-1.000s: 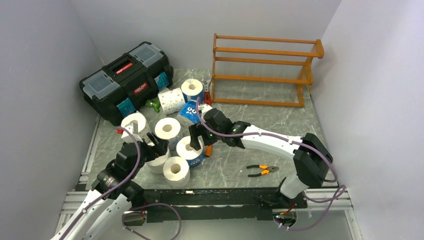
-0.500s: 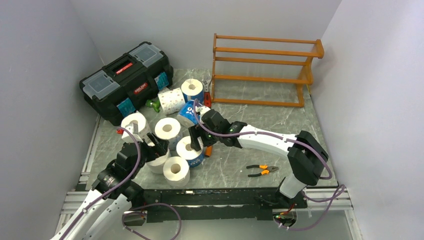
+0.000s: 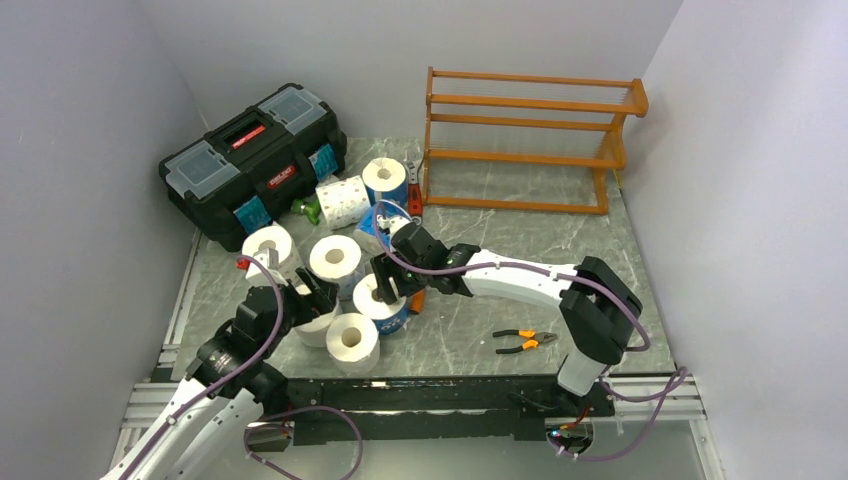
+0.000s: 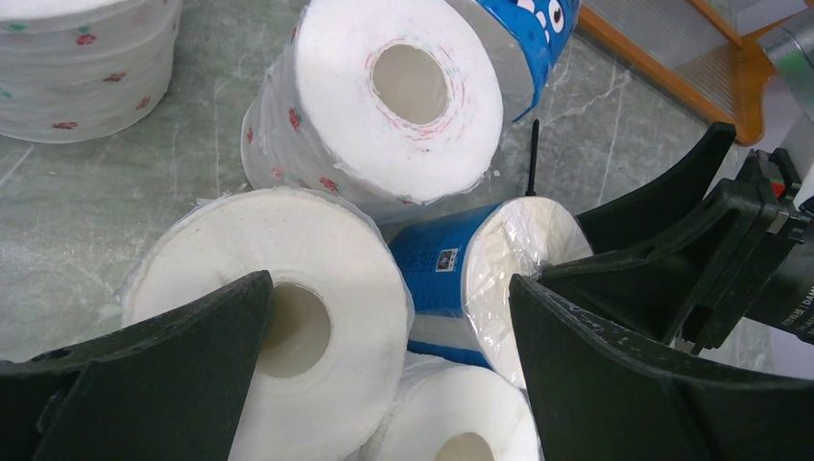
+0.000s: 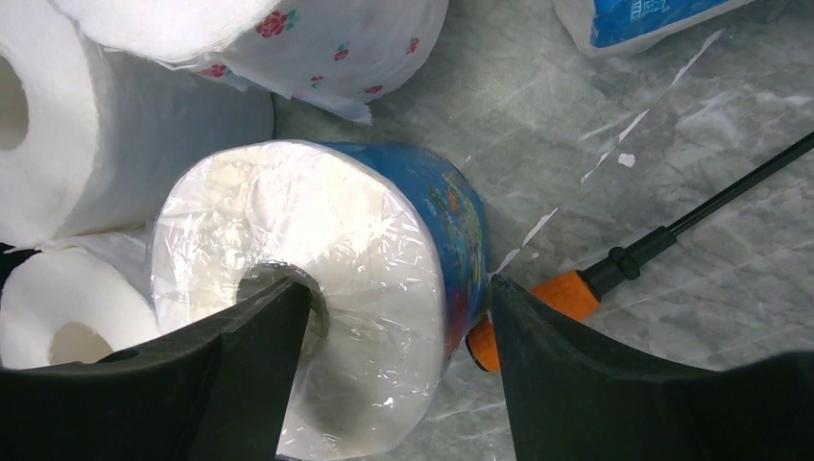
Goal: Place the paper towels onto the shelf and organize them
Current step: Adjust the shelf at the center of the board.
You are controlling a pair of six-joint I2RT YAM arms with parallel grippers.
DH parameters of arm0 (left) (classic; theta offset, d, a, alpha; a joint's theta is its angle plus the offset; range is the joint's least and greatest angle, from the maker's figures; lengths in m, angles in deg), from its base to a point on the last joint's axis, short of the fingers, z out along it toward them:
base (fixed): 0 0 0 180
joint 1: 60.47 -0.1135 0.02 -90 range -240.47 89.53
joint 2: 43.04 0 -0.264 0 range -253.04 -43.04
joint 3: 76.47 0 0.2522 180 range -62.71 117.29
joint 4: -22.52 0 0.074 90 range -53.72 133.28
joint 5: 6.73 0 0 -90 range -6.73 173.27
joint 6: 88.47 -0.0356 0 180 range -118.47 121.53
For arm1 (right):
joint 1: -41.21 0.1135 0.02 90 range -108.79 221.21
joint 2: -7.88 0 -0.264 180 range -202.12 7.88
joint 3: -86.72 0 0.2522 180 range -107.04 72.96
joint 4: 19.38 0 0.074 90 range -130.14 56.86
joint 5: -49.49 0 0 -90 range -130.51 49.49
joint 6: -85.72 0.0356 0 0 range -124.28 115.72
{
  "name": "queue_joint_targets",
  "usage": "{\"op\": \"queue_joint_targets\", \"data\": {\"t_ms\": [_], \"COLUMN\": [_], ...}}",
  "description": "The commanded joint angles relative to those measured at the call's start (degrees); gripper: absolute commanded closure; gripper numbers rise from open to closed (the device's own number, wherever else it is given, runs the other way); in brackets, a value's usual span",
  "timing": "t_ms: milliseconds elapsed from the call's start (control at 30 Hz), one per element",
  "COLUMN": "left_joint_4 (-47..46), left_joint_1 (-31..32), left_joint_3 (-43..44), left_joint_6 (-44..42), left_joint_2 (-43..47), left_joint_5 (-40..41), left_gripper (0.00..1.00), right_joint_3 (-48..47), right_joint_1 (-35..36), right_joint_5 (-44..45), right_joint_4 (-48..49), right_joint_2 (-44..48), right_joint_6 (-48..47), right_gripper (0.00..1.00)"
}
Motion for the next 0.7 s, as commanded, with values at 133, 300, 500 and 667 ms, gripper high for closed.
{"op": "queue_joint_targets", "data": {"t_ms": [133, 300, 500, 667], "left_joint_4": [-0.1, 0.0, -0.5, -1.2], "left_joint_1": [0.0, 0.0, -0.1, -0.1], "left_joint_3": [0.1, 0.4, 1.1, 1.9], "left_joint_6": [1.1, 1.1, 0.7, 0.3], "left_joint_2": [0.6, 0.6, 0.2, -0.8], "left_joint_5": [-0.3, -0.2, -0.2, -0.4], "left_gripper": [0.01, 0.01, 0.01, 0.01], "right_joint_3": [-3.7, -5.3, -7.1, -7.9], "right_joint_1": [1.0, 0.9, 1.0, -1.5], "right_joint_5": [3.8, 4.9, 7.7, 11.2], "right_joint_4": [-2.9, -5.6, -10.4, -15.0], "right_joint_2": [-0.2, 2.5, 8.3, 15.5], "right_joint_6": [0.1, -0.5, -1.7, -2.2], "right_gripper": [0.47, 0.53, 0.57, 0.57]}}
